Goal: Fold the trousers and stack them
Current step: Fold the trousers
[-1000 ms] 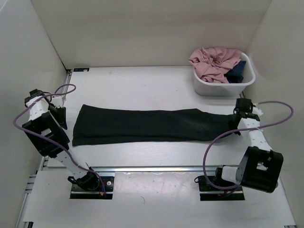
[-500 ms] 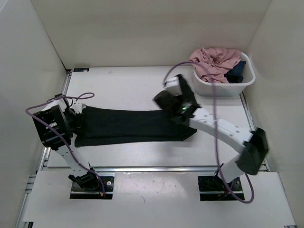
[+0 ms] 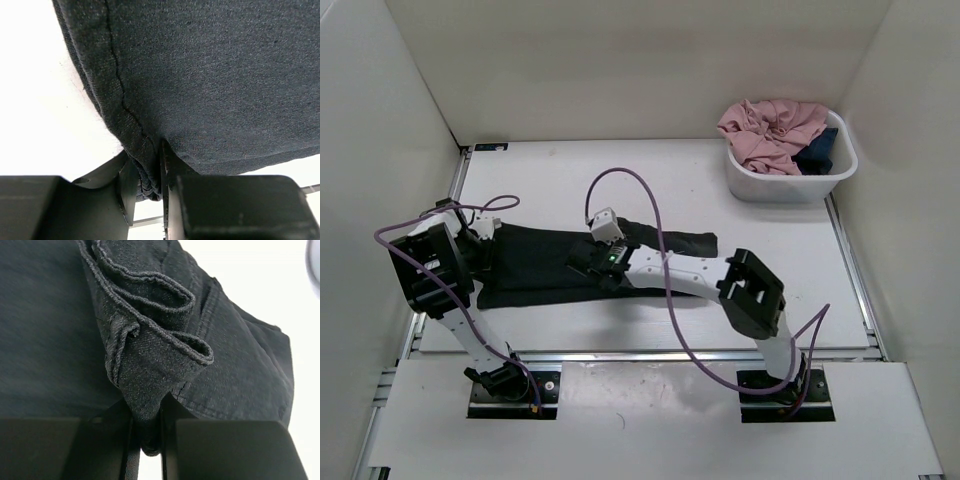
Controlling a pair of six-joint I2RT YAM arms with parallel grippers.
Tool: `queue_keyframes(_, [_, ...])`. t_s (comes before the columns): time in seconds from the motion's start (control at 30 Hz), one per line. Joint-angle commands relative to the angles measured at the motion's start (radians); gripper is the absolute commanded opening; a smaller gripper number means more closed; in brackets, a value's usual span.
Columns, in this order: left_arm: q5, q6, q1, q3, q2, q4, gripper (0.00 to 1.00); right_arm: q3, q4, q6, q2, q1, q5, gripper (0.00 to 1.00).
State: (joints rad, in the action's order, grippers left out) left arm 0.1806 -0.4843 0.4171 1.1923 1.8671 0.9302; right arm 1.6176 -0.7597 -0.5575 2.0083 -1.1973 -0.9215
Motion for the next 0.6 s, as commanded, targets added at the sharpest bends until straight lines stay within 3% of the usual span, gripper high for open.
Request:
queue_keyframes(0.0, [0.053, -0.005, -0.005, -0.014, 0.02, -0.064, 0.34, 0.145, 0.013, -0.053, 0.067, -0.012, -0.057, 0.0])
queue_keyframes(0.17, [0.053, -0.005, -0.005, -0.003, 0.02, -0.054, 0.34, 0.205, 0.109, 0.07, 0.153, -0.012, 0.079, 0.0])
queue_keyframes(0.3, [0.043, -0.005, -0.005, 0.006, 0.02, -0.045, 0.34, 0.196, 0.088, 0.103, 0.179, -0.033, 0.154, 0.0])
queue_keyframes(0.5, [0.034, -0.005, -0.005, 0.015, 0.029, -0.045, 0.35, 0.024, 0.177, 0.151, 0.089, -0.053, 0.234, 0.02])
queue_keyframes(0.53, [0.025, -0.005, -0.005, 0.024, 0.029, -0.045, 0.35, 0.024, 0.177, 0.168, 0.089, -0.053, 0.259, 0.11])
queue_keyframes(0.57, [0.025, -0.005, -0.005, 0.024, 0.029, -0.045, 0.37, 0.042, 0.166, 0.188, 0.098, -0.053, 0.285, 0.43])
